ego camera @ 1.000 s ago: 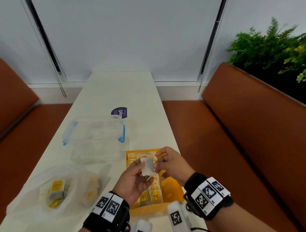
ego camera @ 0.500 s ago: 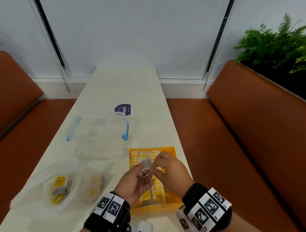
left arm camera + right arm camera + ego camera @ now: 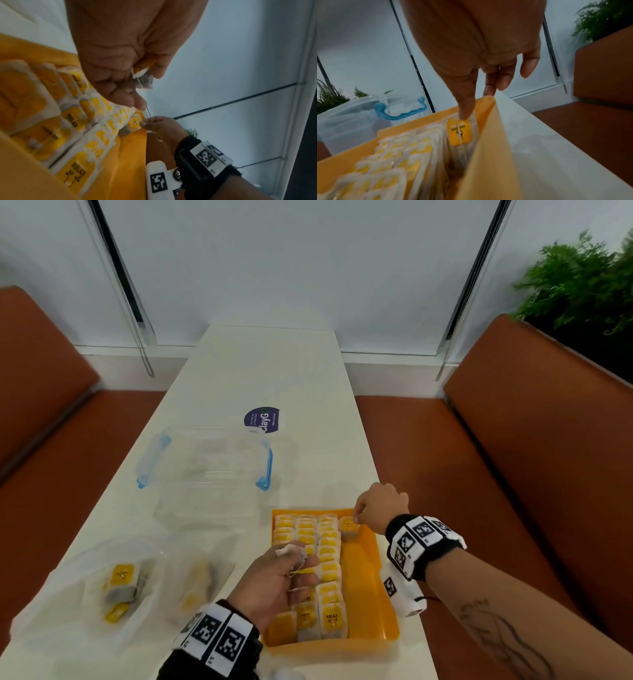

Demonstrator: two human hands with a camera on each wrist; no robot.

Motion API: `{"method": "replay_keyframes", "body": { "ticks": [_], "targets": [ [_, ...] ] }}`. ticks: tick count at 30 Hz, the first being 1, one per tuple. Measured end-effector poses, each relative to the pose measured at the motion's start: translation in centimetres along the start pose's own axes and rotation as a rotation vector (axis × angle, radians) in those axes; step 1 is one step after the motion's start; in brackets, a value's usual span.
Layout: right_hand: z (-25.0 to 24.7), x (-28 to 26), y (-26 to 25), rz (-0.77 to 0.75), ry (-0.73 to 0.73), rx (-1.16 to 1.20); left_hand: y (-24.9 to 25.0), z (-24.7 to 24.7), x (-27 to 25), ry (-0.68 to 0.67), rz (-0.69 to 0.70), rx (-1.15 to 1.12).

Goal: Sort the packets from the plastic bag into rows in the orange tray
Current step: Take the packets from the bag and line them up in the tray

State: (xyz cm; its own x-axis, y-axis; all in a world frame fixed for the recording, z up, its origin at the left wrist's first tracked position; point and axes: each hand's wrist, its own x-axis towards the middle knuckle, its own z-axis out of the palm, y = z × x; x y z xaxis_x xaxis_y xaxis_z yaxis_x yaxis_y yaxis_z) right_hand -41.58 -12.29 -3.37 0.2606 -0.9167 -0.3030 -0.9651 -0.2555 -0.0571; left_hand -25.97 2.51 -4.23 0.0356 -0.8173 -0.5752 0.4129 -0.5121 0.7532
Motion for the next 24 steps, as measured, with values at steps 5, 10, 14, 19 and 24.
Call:
{"method": "replay_keyframes", "body": {
  "ticks": [5, 10, 14, 19, 24],
  "targets": [
    [0.7, 0.8, 0.2, -0.007, 0.033, -0.018, 0.1, 0.1, 0.5, -0.001, -0.019, 0.187],
    [1.1, 1.1, 0.4, -0.013, 0.053, -0.129, 0.0, 0.8, 0.9, 0.016, -0.036, 0.267],
    [1.4, 1.1, 0.6, -0.019, 0.052, -0.211, 0.1, 1.1, 0.9, 0.007, -0.053, 0.224],
    [0.8, -0.2, 0.4, -0.025, 0.054, -0.179, 0.3, 1.1, 0.8, -0.002, -0.033, 0.164],
    [-2.3, -4.2, -0.4, -0.339, -0.065, 0.519, 0.5, 1.1, 0.9, 0.008, -0.007, 0.116]
  ]
}}
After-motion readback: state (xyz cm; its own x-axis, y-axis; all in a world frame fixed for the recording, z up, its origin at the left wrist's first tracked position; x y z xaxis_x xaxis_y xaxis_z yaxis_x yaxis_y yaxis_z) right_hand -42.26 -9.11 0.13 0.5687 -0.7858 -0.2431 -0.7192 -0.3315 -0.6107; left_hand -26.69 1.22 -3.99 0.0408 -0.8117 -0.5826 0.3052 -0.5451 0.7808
